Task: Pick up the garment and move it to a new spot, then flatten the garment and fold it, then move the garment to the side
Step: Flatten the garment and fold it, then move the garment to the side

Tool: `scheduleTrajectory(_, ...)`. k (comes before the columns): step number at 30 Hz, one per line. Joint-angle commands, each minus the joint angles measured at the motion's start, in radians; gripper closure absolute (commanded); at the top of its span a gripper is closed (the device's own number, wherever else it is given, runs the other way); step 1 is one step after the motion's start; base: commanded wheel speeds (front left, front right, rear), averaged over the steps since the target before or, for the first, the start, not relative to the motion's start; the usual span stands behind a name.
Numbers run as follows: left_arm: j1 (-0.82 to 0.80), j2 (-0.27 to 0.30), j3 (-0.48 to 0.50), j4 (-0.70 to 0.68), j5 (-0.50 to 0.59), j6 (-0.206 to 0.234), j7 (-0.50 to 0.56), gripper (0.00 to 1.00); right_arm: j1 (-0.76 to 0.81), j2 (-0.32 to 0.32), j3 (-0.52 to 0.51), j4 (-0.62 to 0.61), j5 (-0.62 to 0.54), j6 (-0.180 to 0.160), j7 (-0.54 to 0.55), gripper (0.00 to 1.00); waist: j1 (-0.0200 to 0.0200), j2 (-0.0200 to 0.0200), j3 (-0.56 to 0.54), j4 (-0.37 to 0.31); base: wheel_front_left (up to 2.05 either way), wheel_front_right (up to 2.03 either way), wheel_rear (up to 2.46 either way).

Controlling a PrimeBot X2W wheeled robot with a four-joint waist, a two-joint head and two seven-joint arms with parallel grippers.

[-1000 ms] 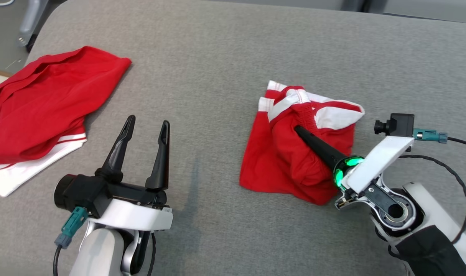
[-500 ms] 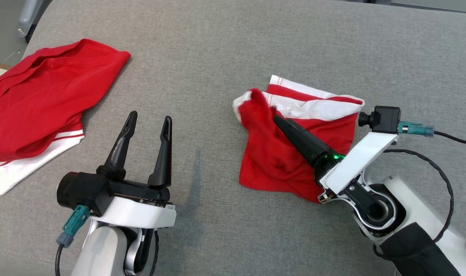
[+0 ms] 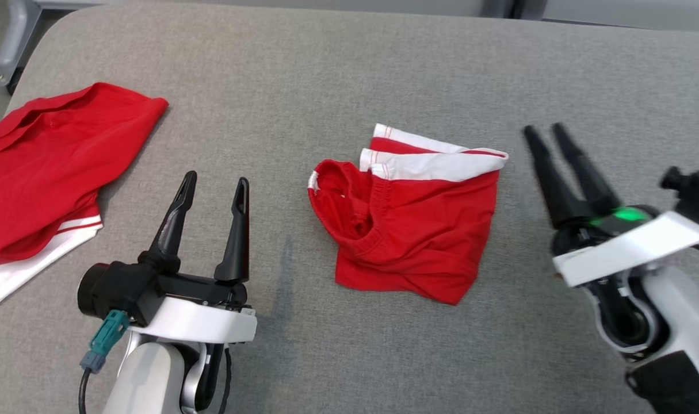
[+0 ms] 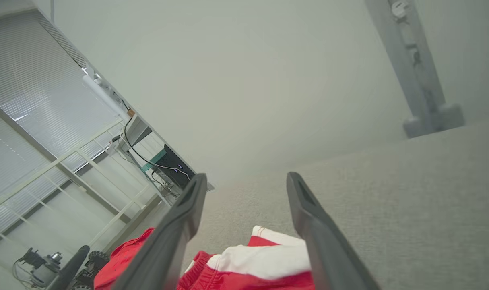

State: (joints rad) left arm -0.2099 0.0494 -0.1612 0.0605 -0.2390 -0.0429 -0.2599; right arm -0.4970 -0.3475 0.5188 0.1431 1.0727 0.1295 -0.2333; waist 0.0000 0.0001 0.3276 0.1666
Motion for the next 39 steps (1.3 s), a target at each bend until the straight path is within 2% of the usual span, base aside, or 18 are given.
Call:
scheduleTrajectory(1,0.011,0.003,0.009,0.001,0.004,0.003,-0.003,0.00,0.027,-0.010,-0.048,0.010,-0.058,0.002,-0.020,0.00,0.0000,-0.0001,-0.013,-0.014,0.00,0.00,0.00)
scheduleTrajectory(4,0.020,0.003,0.025,0.007,0.009,-0.001,-0.003,0.00,0.078,-0.005,-0.161,0.017,-0.195,0.002,-0.031,0.00,0.0000,-0.0001,-0.027,-0.029,0.00,0.00,0.00)
scheduleTrajectory(8,0.032,0.003,0.047,0.014,0.011,-0.002,-0.003,0.00,0.168,0.041,-0.342,-0.032,-0.404,0.002,-0.031,0.00,0.0000,-0.0001,-0.043,-0.043,0.00,0.00,0.00)
scheduleTrajectory(13,0.053,0.005,0.079,0.024,0.016,0.002,-0.003,0.00,0.308,0.113,-0.507,-0.114,-0.660,0.002,-0.031,0.00,0.0000,-0.0001,-0.072,-0.057,0.00,0.00,0.00)
scheduleTrajectory(15,0.065,0.009,0.089,0.030,0.019,0.006,-0.003,0.00,0.349,0.136,-0.535,-0.131,-0.710,0.002,-0.032,0.00,0.0000,-0.0001,-0.081,-0.062,0.00,0.00,0.00)
scheduleTrajectory(24,0.105,0.021,0.110,0.037,0.017,0.011,-0.003,0.00,0.424,0.191,-0.565,-0.154,-0.781,0.002,-0.032,0.00,0.0000,-0.0001,-0.098,-0.075,0.00,0.00,0.00)
scheduleTrajectory(39,0.140,0.028,0.096,0.059,0.014,0.016,0.003,0.00,0.454,0.205,-0.559,-0.142,-0.804,0.002,-0.032,0.00,0.0000,-0.0001,-0.156,-0.079,0.00,0.00,0.00)
